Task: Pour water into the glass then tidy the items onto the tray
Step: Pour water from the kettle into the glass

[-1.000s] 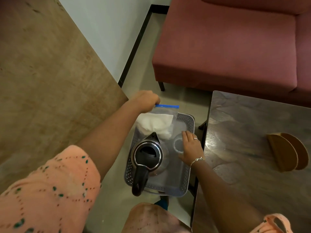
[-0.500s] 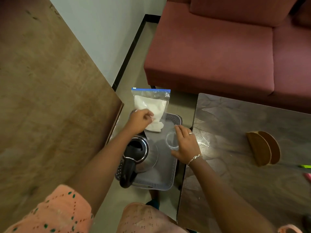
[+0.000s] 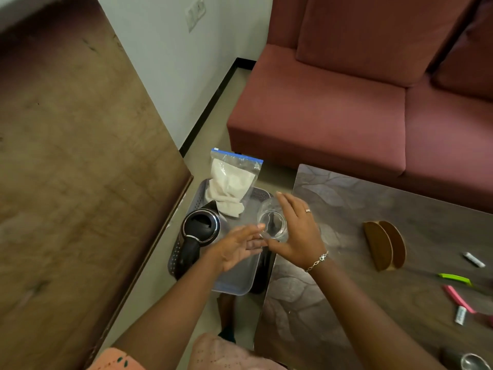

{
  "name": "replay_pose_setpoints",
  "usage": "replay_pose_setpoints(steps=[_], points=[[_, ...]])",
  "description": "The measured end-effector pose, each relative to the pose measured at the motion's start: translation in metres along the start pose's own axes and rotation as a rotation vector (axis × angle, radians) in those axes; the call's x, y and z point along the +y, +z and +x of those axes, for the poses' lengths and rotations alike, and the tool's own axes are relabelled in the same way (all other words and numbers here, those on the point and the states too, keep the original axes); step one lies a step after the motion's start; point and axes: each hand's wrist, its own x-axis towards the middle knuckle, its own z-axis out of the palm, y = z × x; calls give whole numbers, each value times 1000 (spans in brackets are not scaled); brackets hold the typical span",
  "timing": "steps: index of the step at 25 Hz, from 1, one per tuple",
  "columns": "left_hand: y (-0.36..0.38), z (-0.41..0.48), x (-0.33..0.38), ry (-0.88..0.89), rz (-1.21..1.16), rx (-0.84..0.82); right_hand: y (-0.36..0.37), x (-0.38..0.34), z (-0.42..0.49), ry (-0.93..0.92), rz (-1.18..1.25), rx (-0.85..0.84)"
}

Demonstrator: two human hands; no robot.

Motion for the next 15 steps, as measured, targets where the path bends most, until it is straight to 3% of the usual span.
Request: replay_pose_setpoints(steps=[5, 11, 13, 15], points=[[17, -14, -6, 16, -37, 24, -5, 10, -15, 94, 416, -5], [15, -25, -10, 6, 58, 4, 7, 12, -21, 236, 591, 1], [13, -31, -18, 144, 118, 168, 10, 14, -21, 261, 625, 14], [-1, -39, -34, 399, 303, 639, 13, 16, -21, 286, 655, 43]])
